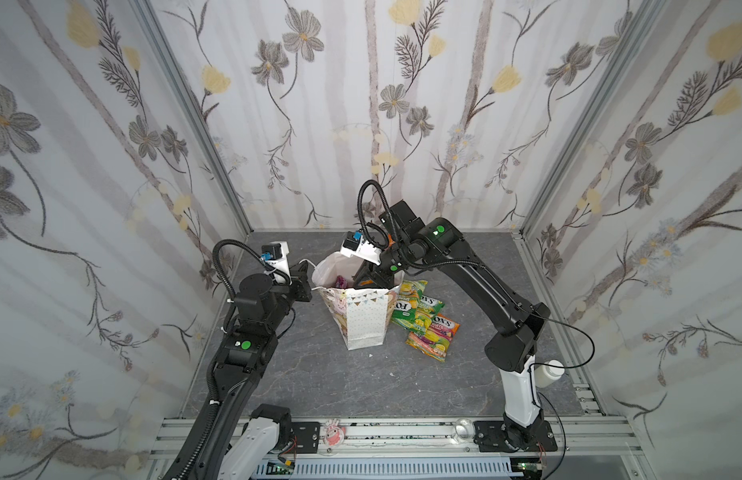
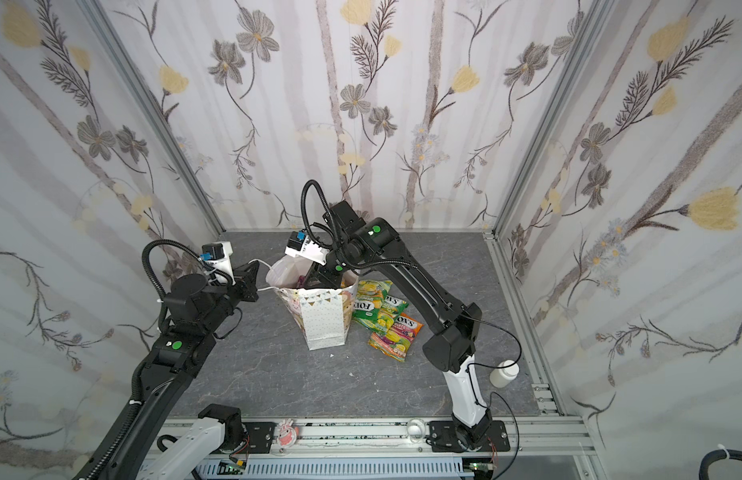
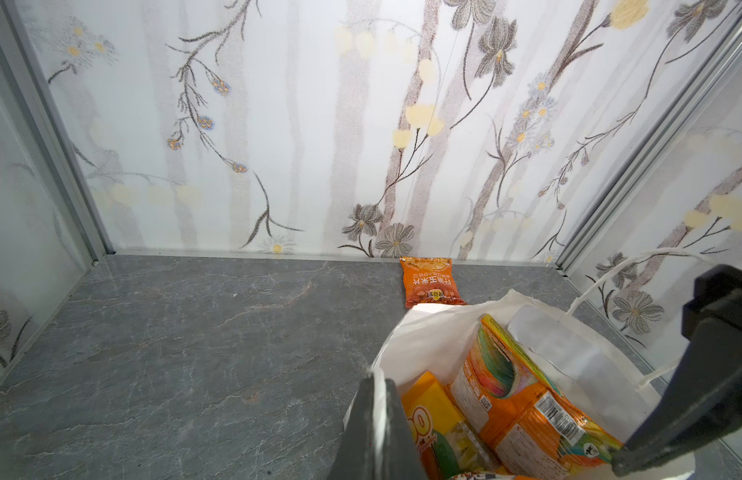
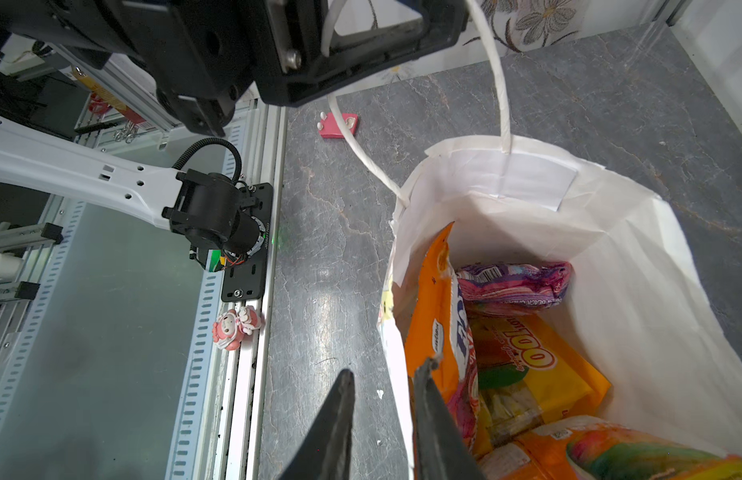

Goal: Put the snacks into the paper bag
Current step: 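Push the orange FOX'S FRUITS bag down into the paper bag and open the right gripper, then withdraw the right gripper from the paper bag toward the candy pile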

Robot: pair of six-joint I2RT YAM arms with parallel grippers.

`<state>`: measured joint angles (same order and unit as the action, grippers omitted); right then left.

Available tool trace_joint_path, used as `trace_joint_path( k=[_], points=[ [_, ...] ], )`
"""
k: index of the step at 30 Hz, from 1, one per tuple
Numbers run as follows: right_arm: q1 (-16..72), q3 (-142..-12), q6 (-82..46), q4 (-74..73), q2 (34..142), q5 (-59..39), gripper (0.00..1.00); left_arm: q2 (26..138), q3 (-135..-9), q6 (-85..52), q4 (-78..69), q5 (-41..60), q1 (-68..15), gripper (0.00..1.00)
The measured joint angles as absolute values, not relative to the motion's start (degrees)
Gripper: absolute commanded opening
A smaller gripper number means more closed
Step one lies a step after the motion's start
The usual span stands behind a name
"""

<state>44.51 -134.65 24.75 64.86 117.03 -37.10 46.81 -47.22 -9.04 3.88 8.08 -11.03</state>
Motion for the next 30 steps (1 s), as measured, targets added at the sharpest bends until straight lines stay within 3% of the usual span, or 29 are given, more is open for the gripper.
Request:
trace_joint_path(
  k=[6, 16, 19, 24, 30],
  points=[
    [44.69, -134.67, 21.65, 62.00, 114.87, -37.10, 0.32, 46.65, -47.22, -9.04, 4.19, 6.76, -11.00, 0.00],
    [46.57, -132.31, 7.35, 52.31, 106.26, -35.27, 0.32, 45.87, -47.22, -8.32, 4.56, 7.01, -11.03, 0.00],
    [46.52, -120.81, 1.39, 44.05, 97.01, -31.90, 0.34, 45.67, -47.22, -7.90, 4.58, 6.94, -11.03, 0.00],
    [46.46, -90.83, -7.68, 28.08, 75.22, -20.01, 0.39, 45.63, -47.90, -7.70, 5.48, 4.99, -11.03, 0.00],
    [43.86, -70.24, -15.84, 17.19, 58.00, -8.91, 0.40, 47.33, -49.52, -7.20, 6.66, 3.01, -11.03, 0.00]
  ],
)
